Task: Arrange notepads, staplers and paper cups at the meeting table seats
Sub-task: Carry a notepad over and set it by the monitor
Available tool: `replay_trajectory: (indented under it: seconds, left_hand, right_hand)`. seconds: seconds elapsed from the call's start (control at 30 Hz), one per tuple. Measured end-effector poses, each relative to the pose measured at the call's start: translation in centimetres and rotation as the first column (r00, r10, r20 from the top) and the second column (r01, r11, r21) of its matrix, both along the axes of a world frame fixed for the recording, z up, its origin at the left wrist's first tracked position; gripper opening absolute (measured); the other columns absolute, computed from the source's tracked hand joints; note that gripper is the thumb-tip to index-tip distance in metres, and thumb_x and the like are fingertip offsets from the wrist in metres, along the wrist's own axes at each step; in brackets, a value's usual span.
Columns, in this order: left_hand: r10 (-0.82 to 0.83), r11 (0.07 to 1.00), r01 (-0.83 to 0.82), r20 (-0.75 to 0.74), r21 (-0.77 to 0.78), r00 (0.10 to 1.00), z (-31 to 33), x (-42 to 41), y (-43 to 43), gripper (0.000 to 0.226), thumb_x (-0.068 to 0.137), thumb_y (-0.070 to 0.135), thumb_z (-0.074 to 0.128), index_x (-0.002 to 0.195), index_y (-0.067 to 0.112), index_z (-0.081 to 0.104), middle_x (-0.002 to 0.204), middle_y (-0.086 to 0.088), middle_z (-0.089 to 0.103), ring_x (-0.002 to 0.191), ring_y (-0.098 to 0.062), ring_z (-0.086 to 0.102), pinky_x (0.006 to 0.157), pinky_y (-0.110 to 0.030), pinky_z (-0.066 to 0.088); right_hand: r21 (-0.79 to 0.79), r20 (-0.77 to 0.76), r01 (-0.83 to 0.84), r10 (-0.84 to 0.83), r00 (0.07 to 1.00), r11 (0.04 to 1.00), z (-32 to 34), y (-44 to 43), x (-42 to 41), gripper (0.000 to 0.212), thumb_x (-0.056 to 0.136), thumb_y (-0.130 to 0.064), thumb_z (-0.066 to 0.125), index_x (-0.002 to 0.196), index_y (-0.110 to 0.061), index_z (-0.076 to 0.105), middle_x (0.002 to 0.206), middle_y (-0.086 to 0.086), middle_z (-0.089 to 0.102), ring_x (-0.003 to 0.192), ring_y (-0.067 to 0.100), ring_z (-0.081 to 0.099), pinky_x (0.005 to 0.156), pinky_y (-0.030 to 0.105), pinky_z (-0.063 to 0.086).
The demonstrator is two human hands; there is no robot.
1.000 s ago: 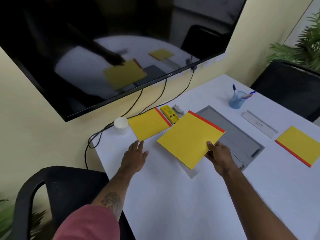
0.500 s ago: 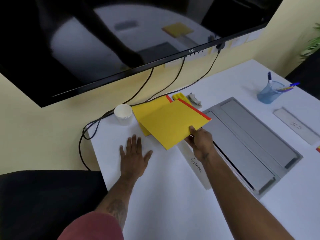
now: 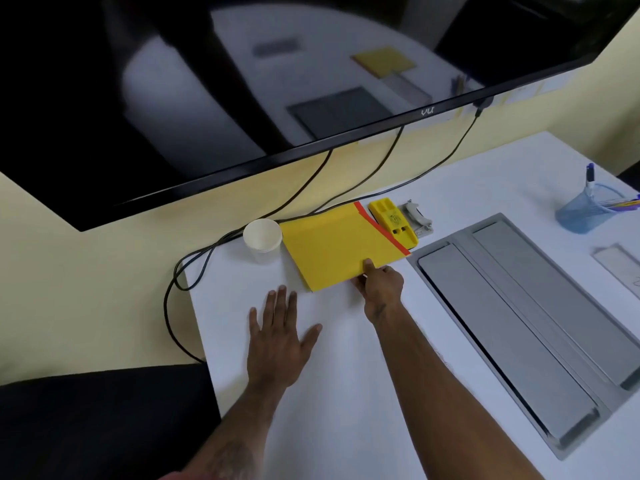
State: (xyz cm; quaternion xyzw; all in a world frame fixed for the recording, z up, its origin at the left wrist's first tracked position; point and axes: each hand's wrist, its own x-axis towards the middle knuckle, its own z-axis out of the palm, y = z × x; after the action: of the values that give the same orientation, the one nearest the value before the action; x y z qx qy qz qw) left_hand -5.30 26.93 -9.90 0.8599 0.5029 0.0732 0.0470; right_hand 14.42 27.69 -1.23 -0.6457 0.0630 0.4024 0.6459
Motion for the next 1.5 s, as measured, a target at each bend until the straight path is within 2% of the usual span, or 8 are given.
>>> replay_trajectory:
  seconds: [0.13, 0.27, 0.43, 0.73, 0.97, 1.13, 1.33, 1.5]
  left_hand:
    - [-0.001, 1.000, 0.001, 0.017, 0.008, 1.000, 0.0, -0.1, 0.0, 0.079, 0.097, 0.067, 0.032, 0.152, 0.010, 0.035, 0.162, -0.011, 0.024, 0.150, -0.027, 0.023, 0.115, -0.058, 0.024]
    - [0.002, 1.000, -0.002, 0.016, 0.008, 1.000, 0.0, -0.1, 0.0, 0.079, 0.097, 0.067, 0.033, 0.152, 0.010, 0.035, 0.162, -0.011, 0.025, 0.150, -0.027, 0.023, 0.115, -0.059, 0.024]
    - [0.000, 1.000, 0.000, 0.014, -0.003, 1.000, -0.1, -0.1, 0.1, 0.079, 0.097, 0.067, 0.032, 0.153, 0.011, 0.033, 0.162, -0.011, 0.024, 0.150, -0.027, 0.022, 0.116, -0.058, 0.024]
    - [-0.011, 1.000, 0.011, 0.014, -0.017, 1.000, -0.2, -0.1, 0.2, 0.080, 0.096, 0.066, 0.035, 0.152, 0.010, 0.034, 0.162, -0.012, 0.025, 0.150, -0.028, 0.023, 0.116, -0.059, 0.023]
    - [-0.030, 0.999, 0.030, 0.001, -0.027, 1.000, 0.0, -0.2, 0.2, 0.080, 0.096, 0.066, 0.032, 0.153, 0.009, 0.032, 0.162, -0.013, 0.025, 0.150, -0.028, 0.022, 0.115, -0.060, 0.021]
    - [-0.029, 0.986, 0.016, -0.080, -0.166, 0.996, 1.3, 0.0, 0.4, 0.087, 0.092, 0.070, 0.010, 0.157, 0.011, 0.018, 0.165, -0.011, 0.011, 0.153, -0.028, 0.010, 0.117, -0.059, 0.012]
    - [-0.099, 0.925, 0.020, -0.189, -0.378, 0.977, 4.3, -0.6, 0.9, 0.084, 0.097, 0.066, 0.023, 0.157, 0.016, -0.007, 0.164, -0.008, -0.021, 0.151, -0.024, -0.018, 0.120, -0.056, -0.003]
    - [-0.198, 0.969, 0.166, -0.168, -0.185, 0.966, 8.4, -0.5, -3.4, 0.091, 0.087, 0.075, -0.001, 0.158, 0.018, 0.002, 0.165, -0.011, -0.010, 0.152, -0.026, -0.010, 0.118, -0.059, 0.001]
  right_hand:
    - [-0.022, -0.004, 0.001, -0.001, 1.000, 1.000, -0.4, 1.4, -0.2, 0.018, 0.099, -0.006, 0.054, 0.082, -0.008, 0.058, 0.091, 0.011, 0.061, 0.089, 0.032, 0.062, 0.082, 0.044, 0.057]
    - [-0.348, 0.257, -0.067, 0.164, 0.953, 0.935, -0.3, 1.9, 0.4, 0.015, 0.090, -0.009, 0.056, 0.076, -0.004, 0.058, 0.081, 0.015, 0.064, 0.082, 0.039, 0.067, 0.080, 0.053, 0.057]
    - [-0.481, 0.270, -0.080, 0.234, 0.934, 0.873, 0.2, 2.6, 0.9, 0.023, 0.079, 0.000, 0.052, 0.099, 0.003, 0.062, 0.109, 0.026, 0.065, 0.097, 0.043, 0.067, 0.084, 0.053, 0.057]
    - [-0.462, 0.196, -0.120, 0.232, 0.953, 0.879, 0.4, 3.0, 0.8, 0.036, 0.084, 0.002, 0.052, 0.119, 0.006, 0.057, 0.120, 0.024, 0.060, 0.104, 0.041, 0.064, 0.088, 0.050, 0.056]
    - [-0.379, 0.220, -0.202, 0.300, 0.928, 0.903, 1.6, 1.3, 0.2, 0.003, 0.085, 0.002, 0.055, 0.083, 0.000, 0.053, 0.105, 0.021, 0.063, 0.099, 0.039, 0.067, 0.070, 0.036, 0.051]
    - [-0.553, 0.516, -0.321, 0.619, 0.593, 0.769, 3.6, -3.3, -0.9, 0.033, 0.098, -0.026, 0.055, 0.123, -0.007, 0.064, 0.133, 0.012, 0.060, 0.123, 0.030, 0.054, 0.095, 0.033, 0.045]
    - [-0.837, 0.486, -0.229, 0.868, 0.101, 0.496, 5.1, -11.8, -1.0, 0.068, 0.101, -0.055, 0.034, 0.155, -0.016, 0.021, 0.163, 0.015, 0.013, 0.152, 0.032, 0.004, 0.119, 0.051, 0.014]
    - [-0.891, 0.439, -0.116, 0.898, 0.019, 0.438, 6.7, -19.2, -0.8, 0.080, 0.095, -0.069, 0.018, 0.158, -0.021, 0.004, 0.164, 0.016, -0.010, 0.149, 0.035, -0.017, 0.117, 0.060, -0.001]
